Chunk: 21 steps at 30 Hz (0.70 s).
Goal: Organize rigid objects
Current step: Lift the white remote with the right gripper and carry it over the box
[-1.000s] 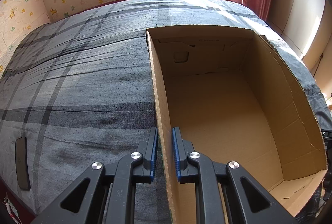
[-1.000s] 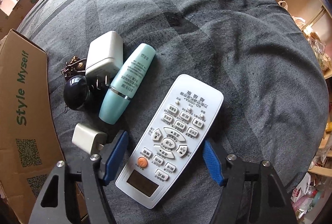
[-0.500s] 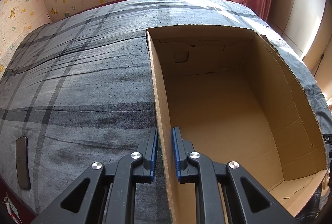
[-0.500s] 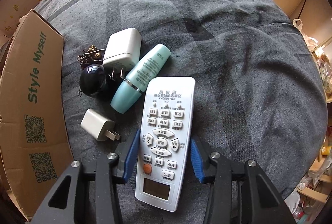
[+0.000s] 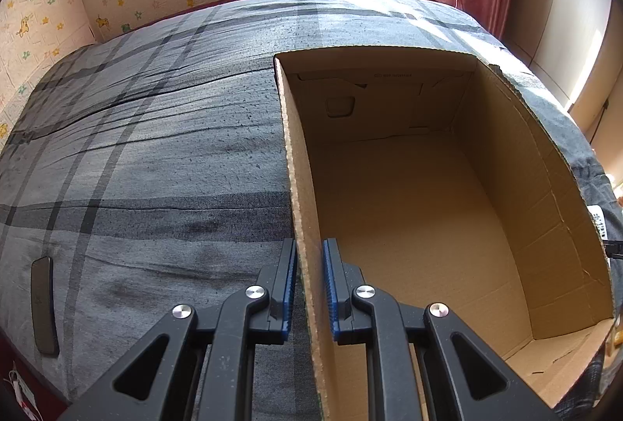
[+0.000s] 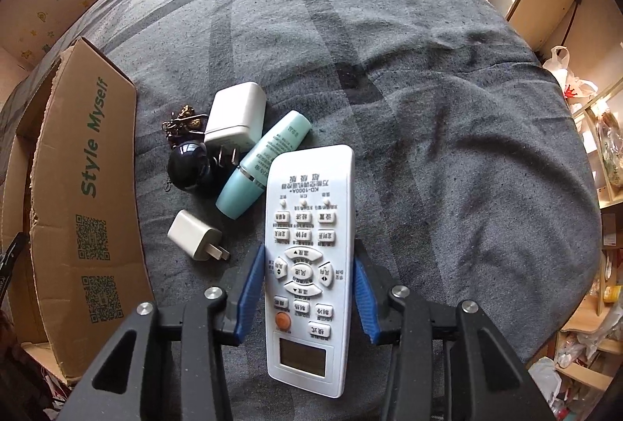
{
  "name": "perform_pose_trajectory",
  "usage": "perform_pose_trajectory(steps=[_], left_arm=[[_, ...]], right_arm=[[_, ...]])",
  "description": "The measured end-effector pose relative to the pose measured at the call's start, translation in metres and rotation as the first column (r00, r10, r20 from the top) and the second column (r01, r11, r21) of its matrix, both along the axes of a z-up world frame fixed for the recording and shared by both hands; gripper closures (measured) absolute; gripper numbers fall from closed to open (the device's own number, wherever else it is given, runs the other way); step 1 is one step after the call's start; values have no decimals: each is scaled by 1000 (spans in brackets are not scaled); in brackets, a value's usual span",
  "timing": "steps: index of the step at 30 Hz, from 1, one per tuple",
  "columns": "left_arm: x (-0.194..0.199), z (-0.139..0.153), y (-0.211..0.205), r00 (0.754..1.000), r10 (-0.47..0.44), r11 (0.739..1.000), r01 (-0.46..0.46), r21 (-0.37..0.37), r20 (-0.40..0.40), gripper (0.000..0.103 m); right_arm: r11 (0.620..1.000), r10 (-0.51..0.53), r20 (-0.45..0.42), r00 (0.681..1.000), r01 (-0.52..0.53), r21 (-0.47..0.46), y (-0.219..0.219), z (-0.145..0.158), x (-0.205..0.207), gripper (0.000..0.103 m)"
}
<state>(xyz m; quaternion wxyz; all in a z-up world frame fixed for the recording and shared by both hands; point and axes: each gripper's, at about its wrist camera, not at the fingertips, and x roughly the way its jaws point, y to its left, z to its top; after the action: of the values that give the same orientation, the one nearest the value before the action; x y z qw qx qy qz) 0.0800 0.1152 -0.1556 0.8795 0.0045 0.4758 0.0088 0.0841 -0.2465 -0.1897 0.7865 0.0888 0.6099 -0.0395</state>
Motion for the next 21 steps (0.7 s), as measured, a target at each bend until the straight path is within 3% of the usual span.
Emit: perform_pose_trajectory(steps=[10,21], left_arm=[[0,0,0,1000,-1,1000,1,3,-2,88],[1,-1,0,1000,-4,1000,4,7,-5,88]], right_arm=[[997,68,77,995,-69,14,3,53,1,57],[987,154,157,975,-160,27,37,92,13,57]])
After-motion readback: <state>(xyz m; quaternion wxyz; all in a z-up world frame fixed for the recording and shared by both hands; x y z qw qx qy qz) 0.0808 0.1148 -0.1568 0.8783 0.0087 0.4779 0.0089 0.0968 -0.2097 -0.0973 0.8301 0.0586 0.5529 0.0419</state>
